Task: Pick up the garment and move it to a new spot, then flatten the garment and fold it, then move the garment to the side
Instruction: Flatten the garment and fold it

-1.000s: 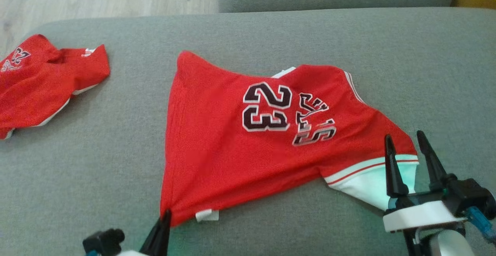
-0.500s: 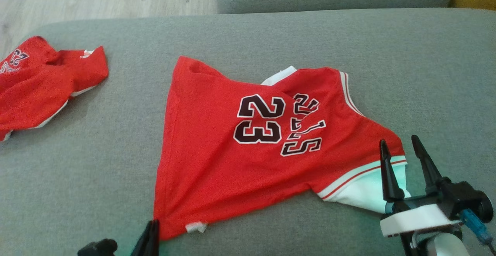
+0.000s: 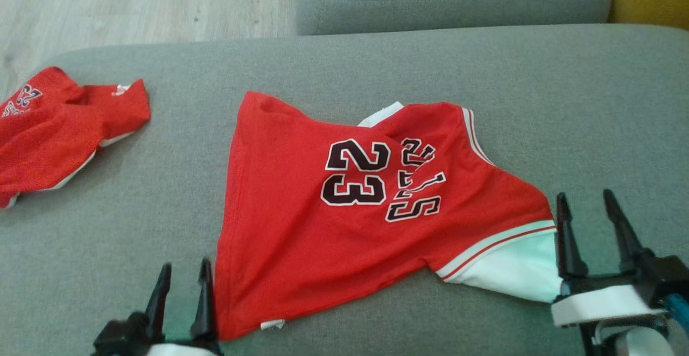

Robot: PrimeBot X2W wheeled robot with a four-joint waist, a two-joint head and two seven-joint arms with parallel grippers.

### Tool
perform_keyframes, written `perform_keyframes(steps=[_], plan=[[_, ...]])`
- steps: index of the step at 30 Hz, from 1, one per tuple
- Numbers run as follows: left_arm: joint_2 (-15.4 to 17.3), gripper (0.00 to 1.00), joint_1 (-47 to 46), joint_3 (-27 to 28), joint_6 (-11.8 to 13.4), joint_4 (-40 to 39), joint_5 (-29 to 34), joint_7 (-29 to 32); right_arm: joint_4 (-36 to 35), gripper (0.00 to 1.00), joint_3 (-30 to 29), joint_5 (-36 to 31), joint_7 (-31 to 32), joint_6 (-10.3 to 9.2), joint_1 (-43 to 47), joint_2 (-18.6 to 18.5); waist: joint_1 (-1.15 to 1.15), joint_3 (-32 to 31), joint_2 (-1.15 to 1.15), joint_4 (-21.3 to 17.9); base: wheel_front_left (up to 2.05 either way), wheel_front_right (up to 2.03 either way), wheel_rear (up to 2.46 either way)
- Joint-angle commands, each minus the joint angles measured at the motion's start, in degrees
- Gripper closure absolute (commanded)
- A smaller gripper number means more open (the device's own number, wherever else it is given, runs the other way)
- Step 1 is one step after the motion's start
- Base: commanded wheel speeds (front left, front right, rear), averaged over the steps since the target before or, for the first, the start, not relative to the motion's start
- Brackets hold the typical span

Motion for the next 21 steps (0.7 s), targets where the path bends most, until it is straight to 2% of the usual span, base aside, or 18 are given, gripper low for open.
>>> perform_keyframes(steps=[1,6,11,15,21], plan=[[-0.33,0.0,-1.56,3.08,-0.49,-2.39,2.15,-0.69,-2.17,0.0,0.55,-0.54,-0.62,-0.05,-0.11,-0.34,0.0,-0.29,0.0,-0.04,0.0,0.0,0.0],[-4.62,0.0,1.02,6.83,-3.85,-6.25,12.44,-0.71,-1.95,0.0,-1.41,-1.06,-0.62,-0.05,0.94,-0.34,0.0,-1.1,0.0,-0.77,0.0,0.0,0.0],[-8.16,0.0,0.43,7.16,-8.57,-6.01,17.59,-0.71,-1.59,0.0,-1.23,-0.98,-0.62,-0.05,0.71,-0.34,0.0,-1.34,0.0,-2.65,0.0,0.0,0.0],[-9.68,0.0,-3.8,2.91,-11.5,-3.55,19.86,-0.71,-1.63,0.0,0.02,-0.67,-0.62,-0.05,0.06,-0.34,0.0,-1.01,0.0,-4.45,0.0,0.0,0.0],[-10.89,0.0,-14.33,-7.53,-12.89,5.31,19.97,-0.58,-2.14,0.0,2.84,-0.12,-0.62,-0.05,-1.59,-0.34,0.0,0.43,0.0,-8.11,0.0,0.0,0.0]])
